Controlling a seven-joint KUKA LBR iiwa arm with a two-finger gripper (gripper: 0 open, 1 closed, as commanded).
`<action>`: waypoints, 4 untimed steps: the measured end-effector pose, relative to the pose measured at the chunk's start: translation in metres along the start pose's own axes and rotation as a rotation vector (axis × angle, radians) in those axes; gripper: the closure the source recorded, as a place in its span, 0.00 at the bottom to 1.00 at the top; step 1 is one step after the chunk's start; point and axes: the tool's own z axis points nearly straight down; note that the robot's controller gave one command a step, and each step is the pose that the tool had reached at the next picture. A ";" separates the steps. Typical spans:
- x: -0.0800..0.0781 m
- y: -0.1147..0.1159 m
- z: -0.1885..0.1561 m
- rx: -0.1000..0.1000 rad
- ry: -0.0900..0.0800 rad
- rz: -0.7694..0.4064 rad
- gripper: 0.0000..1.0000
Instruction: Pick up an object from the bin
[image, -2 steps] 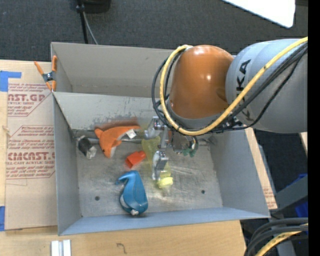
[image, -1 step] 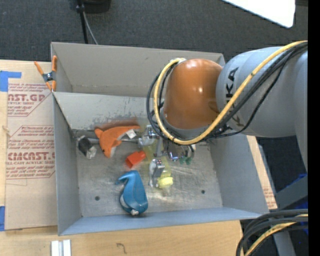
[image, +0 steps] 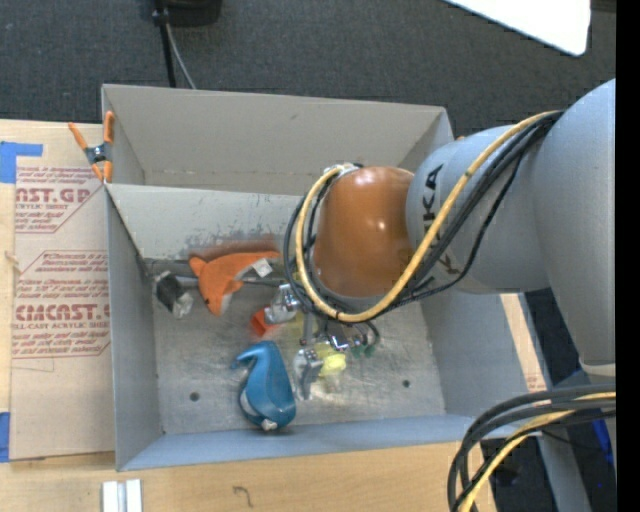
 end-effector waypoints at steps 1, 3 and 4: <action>-0.028 -0.014 0.043 -0.008 -0.062 -0.101 1.00; -0.013 -0.020 0.061 -0.001 -0.012 -0.098 1.00; -0.013 -0.021 0.061 -0.001 -0.012 -0.098 1.00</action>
Offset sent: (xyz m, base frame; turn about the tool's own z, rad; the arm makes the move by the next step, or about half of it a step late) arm 0.0000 0.0000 0.0000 0.0000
